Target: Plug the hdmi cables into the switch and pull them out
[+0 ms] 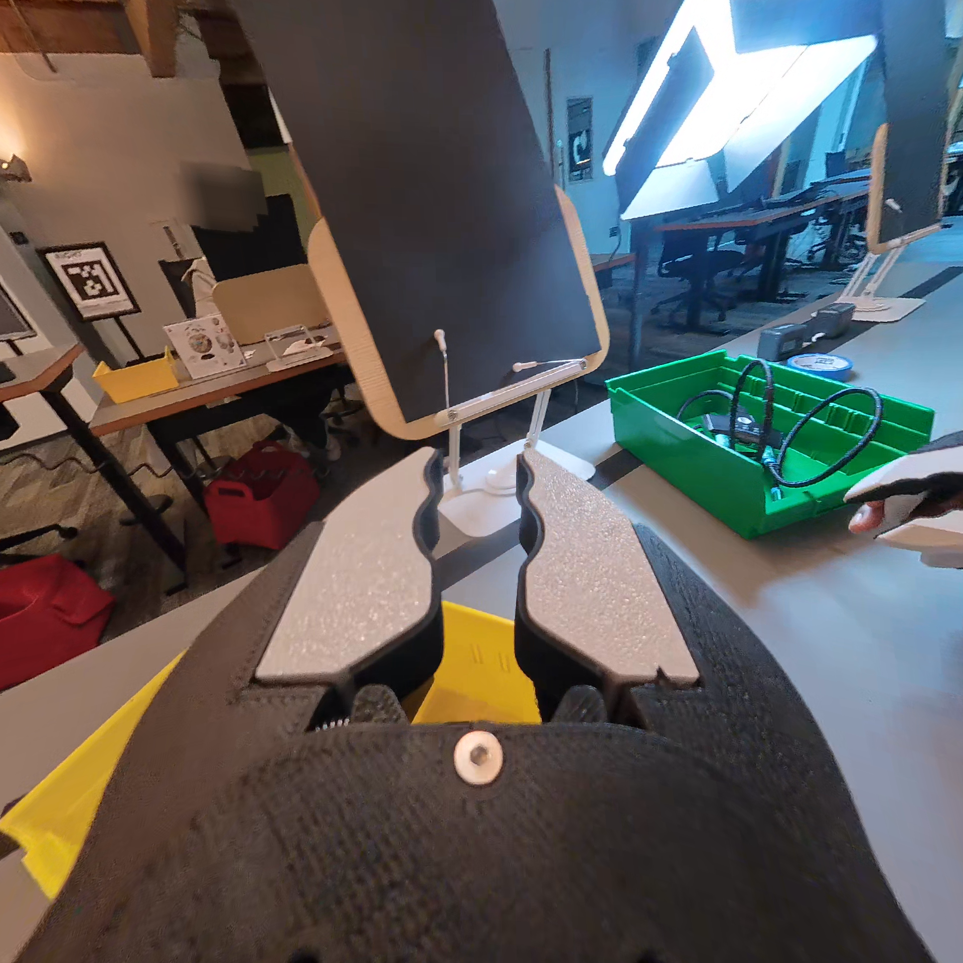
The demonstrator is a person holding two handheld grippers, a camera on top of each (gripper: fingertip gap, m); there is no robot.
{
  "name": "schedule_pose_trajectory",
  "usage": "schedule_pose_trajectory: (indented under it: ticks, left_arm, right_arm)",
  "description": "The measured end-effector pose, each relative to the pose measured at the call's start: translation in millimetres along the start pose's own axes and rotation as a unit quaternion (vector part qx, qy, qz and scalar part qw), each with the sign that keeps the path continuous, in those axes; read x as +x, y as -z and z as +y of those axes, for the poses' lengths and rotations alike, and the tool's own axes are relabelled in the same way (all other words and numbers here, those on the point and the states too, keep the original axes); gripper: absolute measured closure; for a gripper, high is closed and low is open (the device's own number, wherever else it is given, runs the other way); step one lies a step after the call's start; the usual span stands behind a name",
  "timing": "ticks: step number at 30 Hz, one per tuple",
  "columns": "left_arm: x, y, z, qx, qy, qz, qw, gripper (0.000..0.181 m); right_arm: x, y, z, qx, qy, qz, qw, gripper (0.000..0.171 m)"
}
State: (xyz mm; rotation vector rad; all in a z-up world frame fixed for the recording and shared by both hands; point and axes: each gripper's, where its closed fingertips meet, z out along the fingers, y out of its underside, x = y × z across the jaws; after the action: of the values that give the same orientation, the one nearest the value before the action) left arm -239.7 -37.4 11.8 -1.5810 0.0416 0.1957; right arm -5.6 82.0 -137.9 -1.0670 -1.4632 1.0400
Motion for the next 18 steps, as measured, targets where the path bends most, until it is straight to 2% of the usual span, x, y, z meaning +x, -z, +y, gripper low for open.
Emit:
schedule_pose_trajectory:
  ticks: [7,10,14,18]
  left_arm:
    - [-50,5,16,-0.056,0.004,-0.05,0.997,0.154]
    - [-79,-3,48,-0.14,0.001,-0.061,0.988,0.153]
    - [-112,-4,113,-0.261,0.011,-0.079,0.962,0.15]
    - [-108,-5,143,-0.27,0.066,-0.069,0.958,0.155]
  right_arm:
    - [19,16,-11,0.018,-0.01,0.01,1.0,0.145]
    - [19,17,-11,0.024,-0.022,0.004,0.999,0.146]
    - [11,10,-2,0.014,-0.029,-0.009,0.999,0.146]
    - [9,3,4,-0.002,-0.055,-0.012,0.998,0.147]
